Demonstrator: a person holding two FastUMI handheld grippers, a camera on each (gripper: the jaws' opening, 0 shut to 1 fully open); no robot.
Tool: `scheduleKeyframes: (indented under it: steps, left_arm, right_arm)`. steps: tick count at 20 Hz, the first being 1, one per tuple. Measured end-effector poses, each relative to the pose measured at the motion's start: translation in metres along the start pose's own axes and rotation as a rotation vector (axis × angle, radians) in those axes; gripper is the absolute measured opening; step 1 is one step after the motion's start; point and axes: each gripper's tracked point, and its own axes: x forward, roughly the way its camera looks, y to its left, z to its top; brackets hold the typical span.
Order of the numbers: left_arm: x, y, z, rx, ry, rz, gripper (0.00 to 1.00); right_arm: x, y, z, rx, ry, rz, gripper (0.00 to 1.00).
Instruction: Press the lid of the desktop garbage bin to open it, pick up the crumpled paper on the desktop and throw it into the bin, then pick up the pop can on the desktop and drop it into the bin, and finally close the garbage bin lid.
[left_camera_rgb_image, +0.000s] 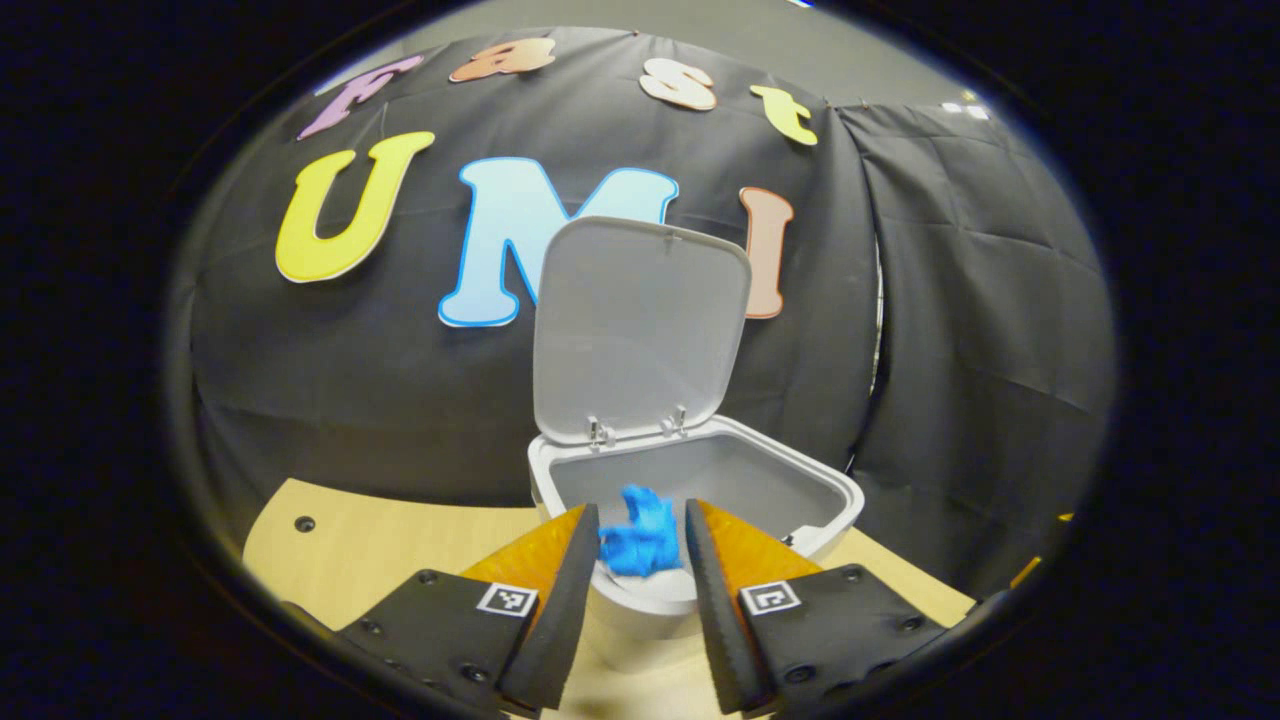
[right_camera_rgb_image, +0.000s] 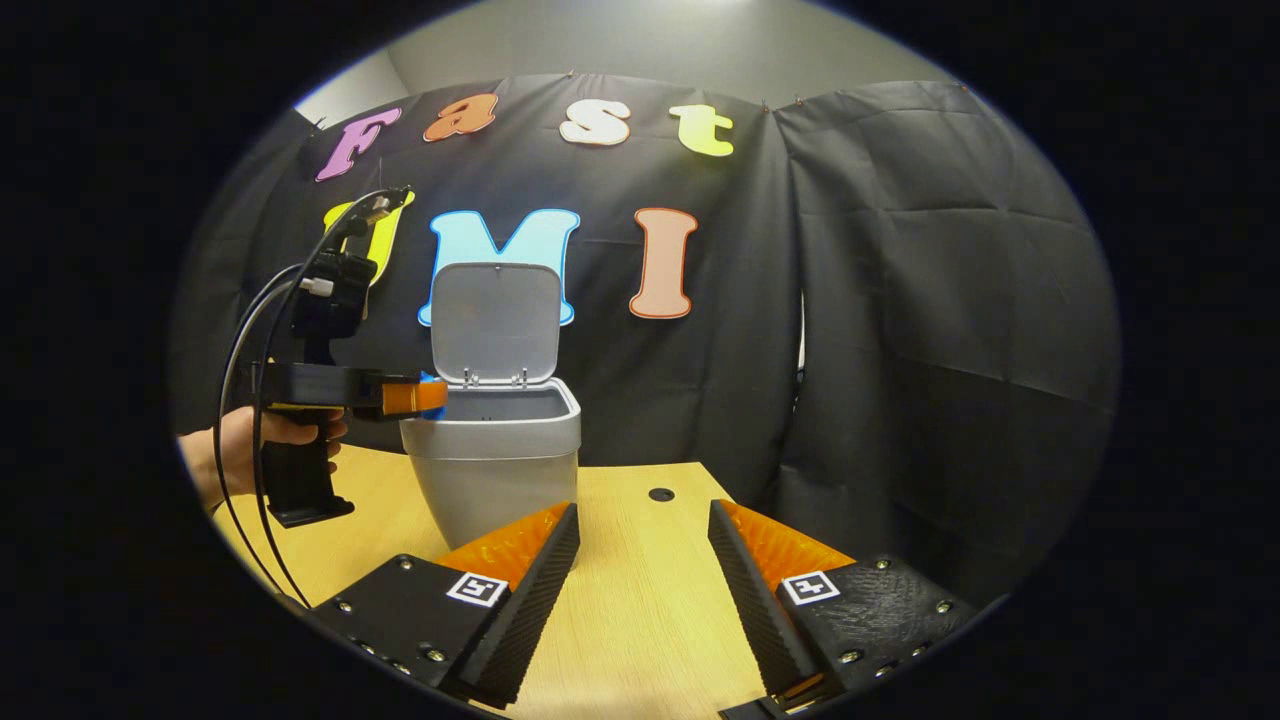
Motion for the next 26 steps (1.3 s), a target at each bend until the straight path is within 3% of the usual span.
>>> scheduleKeyframes:
  steps: [5,10,11,16,26]
  left_arm:
    - [-0.008,-0.004,0.005,-0.028,-0.016,-0.023,0.94]
    - [-0.031,0.003,0.02,-0.031,-0.059,-0.011,0.96]
    - [-0.038,0.006,0.025,-0.023,-0.077,-0.003,0.95]
    - [-0.082,0.026,0.036,0.021,-0.147,0.055,0.94]
    - [-0.161,0.059,0.028,0.056,-0.175,0.192,0.95]
  right_arm:
    - [0.001,0.008,-0.003,-0.013,-0.001,0.013,0.84]
    - [0.002,0.026,-0.01,-0.024,0.004,0.075,0.85]
    - [0.002,0.031,-0.011,-0.022,0.002,0.092,0.92]
    - [0.002,0.058,-0.024,-0.038,0.019,0.186,0.93]
    - [-0.004,0.135,-0.061,-0.121,0.087,0.432,0.93]
